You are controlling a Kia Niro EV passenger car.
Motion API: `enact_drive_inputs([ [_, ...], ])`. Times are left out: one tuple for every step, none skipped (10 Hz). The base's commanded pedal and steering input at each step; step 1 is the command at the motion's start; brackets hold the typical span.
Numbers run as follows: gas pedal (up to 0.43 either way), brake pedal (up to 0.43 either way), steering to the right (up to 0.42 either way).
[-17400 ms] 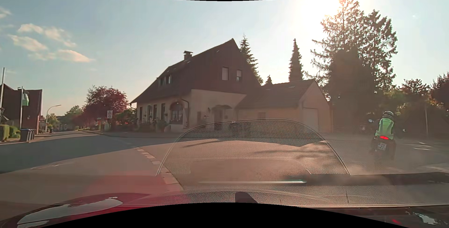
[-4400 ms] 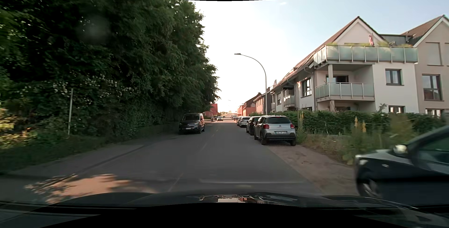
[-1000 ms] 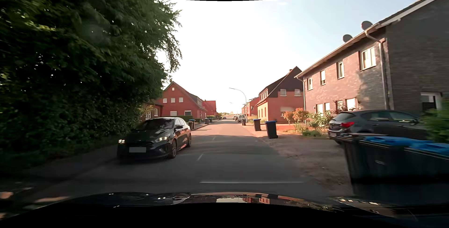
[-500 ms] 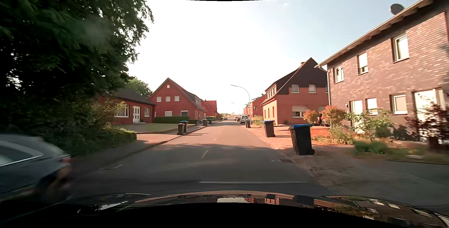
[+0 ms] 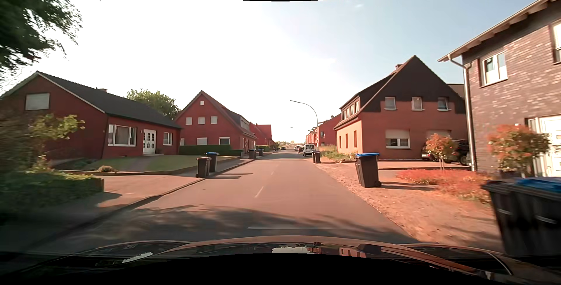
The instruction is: Follow the waypoints while adhering to traffic rules and regulations
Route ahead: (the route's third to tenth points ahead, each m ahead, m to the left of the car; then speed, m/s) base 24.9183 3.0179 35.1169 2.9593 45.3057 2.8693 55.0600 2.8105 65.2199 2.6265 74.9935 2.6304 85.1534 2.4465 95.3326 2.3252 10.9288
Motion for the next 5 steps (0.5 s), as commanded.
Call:
enact_drive_inputs([
  [0.197, 0.000, -0.003],
  [0.197, 0.000, -0.003],
  [0.197, 0.000, -0.005],
  [0.197, 0.000, 0.000],
  [0.197, 0.000, 0.005],
])
